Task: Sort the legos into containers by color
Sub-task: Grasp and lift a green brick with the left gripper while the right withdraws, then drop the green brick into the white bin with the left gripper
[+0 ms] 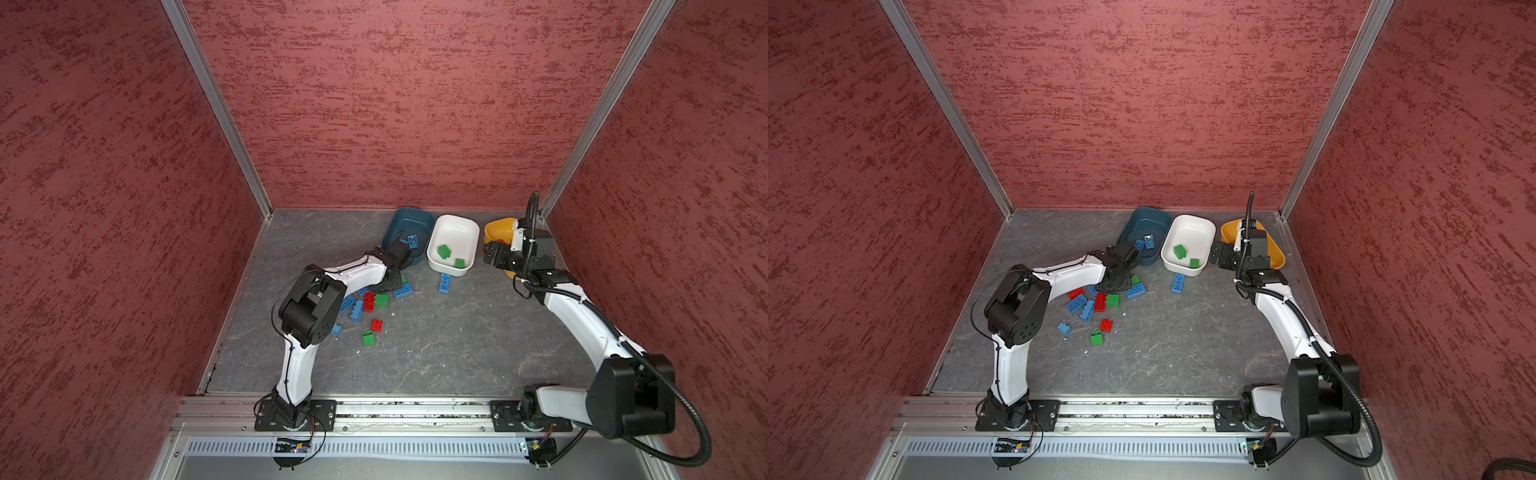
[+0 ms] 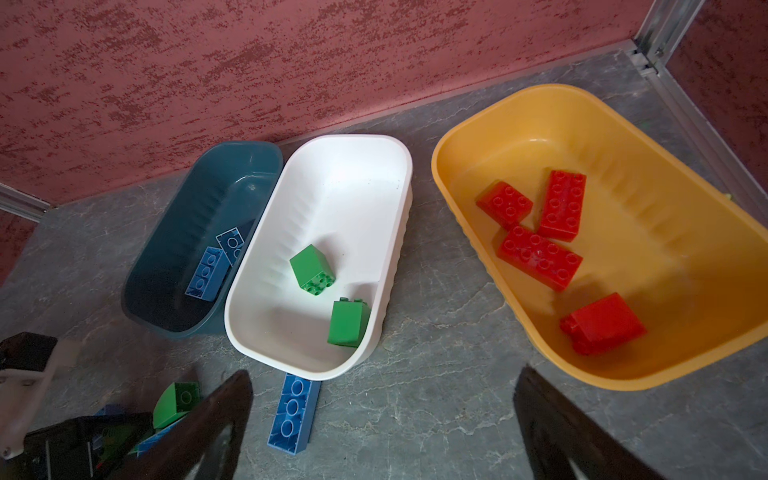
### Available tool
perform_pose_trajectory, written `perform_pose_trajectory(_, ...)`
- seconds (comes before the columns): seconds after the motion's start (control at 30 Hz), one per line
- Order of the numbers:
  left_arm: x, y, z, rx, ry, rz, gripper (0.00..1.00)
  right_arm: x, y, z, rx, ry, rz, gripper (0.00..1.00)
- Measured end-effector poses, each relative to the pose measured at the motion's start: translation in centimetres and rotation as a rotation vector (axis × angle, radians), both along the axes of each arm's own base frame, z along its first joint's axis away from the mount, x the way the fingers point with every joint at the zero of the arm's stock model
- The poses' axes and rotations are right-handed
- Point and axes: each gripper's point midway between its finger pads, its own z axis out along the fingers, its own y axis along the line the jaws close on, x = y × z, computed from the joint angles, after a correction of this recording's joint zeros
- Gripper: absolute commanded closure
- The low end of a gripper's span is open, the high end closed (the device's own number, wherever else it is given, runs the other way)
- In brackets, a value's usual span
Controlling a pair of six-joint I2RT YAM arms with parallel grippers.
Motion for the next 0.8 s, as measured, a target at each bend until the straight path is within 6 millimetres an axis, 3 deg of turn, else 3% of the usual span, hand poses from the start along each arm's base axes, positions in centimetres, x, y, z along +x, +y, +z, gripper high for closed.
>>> perform_pose_trajectory(0.1,0.5,-0.6,2.1,-0.040,-0.050,-0.008,0.85,-0.2,0.2,-0.1,0.009,-0.002,0.003,0.01)
perform_pose_trajectory(0.2,1.5,-2.5,4.4,-0.106,-0.109,-0.041,0.85,-0.2,0.4,-0.1,0.022,-0.010,0.007,0.01)
perform_pose_trajectory(0.47,4.8,-10.6,10.8,-0.305,-0.276,-0.214,0.85,-0.5,0.7,-0.2,0.041,-0.018,0.012,0.01)
perform_pose_trajectory(0.6,6.4,-14.7,12.0,-0.369,-0.323,-0.296,0.84,-0.9,0.8,-0.4,0.042,-0.015,0.013,0.01)
perform_pose_trajectory(0.73,7.5,-18.3,11.1,-0.396,-0.334,-0.371,0.82,-1.3,0.8,-0.5,0.043,-0.014,0.014,0.01)
perform_pose_trajectory(0.8,8.1,-19.9,10.5,-0.405,-0.332,-0.401,0.75,-1.4,0.8,-0.5,0.045,-0.016,0.013,0.01)
